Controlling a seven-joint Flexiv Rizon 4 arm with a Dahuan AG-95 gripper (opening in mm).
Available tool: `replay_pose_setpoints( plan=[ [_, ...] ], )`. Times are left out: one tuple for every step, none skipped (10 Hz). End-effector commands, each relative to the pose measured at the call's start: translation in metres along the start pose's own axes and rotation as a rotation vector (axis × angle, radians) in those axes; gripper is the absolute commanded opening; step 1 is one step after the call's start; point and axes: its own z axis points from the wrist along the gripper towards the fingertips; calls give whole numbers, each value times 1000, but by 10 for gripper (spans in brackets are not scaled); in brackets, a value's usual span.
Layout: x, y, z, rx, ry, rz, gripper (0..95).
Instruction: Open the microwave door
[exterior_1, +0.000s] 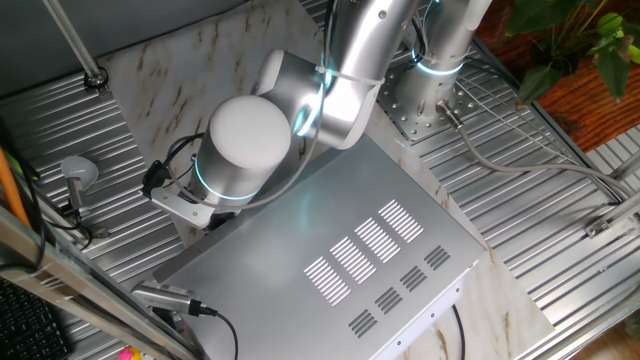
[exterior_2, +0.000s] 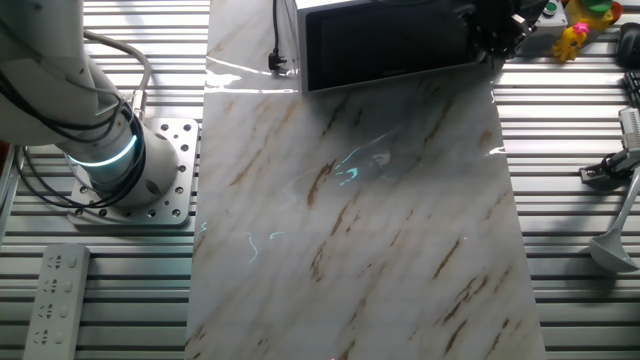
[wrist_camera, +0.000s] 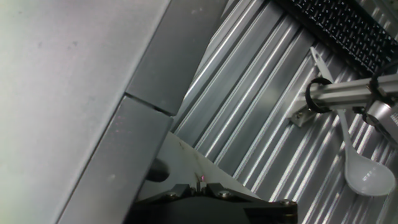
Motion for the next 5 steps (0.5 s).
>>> replay_pose_setpoints(
  plan=[
    [-2,21,3,-5,0,1,0],
    [-2,21,3,0,0,1,0],
    [-2,21,3,5,-3,4,0],
    [-2,21,3,-2,-4,6,0],
    [-2,21,3,-6,-3,6,0]
  ],
)
